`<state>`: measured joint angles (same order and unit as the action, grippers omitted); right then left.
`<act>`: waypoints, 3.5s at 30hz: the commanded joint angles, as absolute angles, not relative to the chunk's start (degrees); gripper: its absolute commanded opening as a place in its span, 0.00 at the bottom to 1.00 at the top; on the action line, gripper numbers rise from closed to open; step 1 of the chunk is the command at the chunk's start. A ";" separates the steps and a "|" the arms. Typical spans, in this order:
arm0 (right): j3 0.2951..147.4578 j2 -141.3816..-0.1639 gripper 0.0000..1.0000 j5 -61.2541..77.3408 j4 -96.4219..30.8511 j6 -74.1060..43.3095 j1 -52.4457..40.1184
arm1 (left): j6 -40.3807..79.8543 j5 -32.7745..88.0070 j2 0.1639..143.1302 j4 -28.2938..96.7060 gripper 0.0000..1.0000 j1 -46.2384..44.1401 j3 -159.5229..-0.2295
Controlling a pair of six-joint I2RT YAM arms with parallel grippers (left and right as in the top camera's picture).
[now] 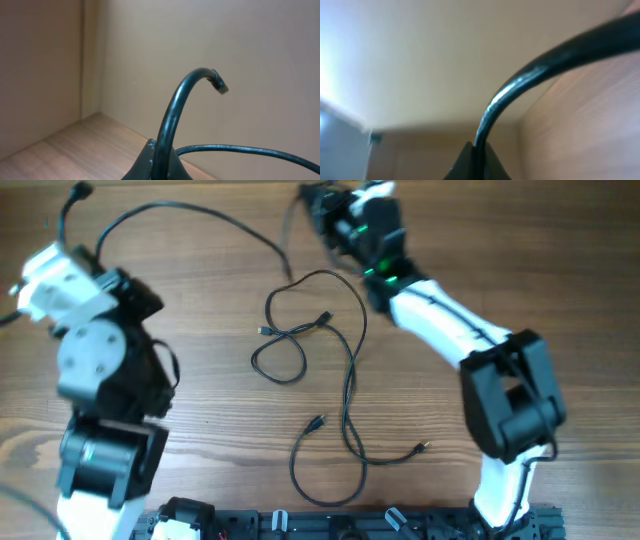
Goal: Untangle cables
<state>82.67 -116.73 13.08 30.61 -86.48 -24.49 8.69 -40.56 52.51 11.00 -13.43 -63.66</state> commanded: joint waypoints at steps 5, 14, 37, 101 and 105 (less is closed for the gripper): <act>84.05 -107.13 0.05 12.97 14.52 -65.78 -5.58 | 11.03 -17.76 72.86 -0.10 0.04 -13.21 -63.77; 84.05 -105.71 0.05 12.97 1.26 -53.71 15.27 | 10.31 11.84 97.65 -27.75 0.04 -13.67 -63.77; 84.05 -105.97 0.05 -12.93 -4.91 -32.91 37.91 | 4.95 7.84 117.45 -39.70 0.04 -38.17 -64.20; 83.99 -122.30 1.00 7.77 -9.61 -26.87 45.36 | 6.87 9.56 110.10 -7.64 1.00 -42.70 -64.20; 83.99 -117.71 1.00 7.44 -13.43 -23.92 45.36 | 6.87 9.58 104.33 -3.36 1.00 -42.70 -64.20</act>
<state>83.31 -123.42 5.87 -11.90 -26.85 45.10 6.96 8.88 109.56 -5.30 -42.85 -63.92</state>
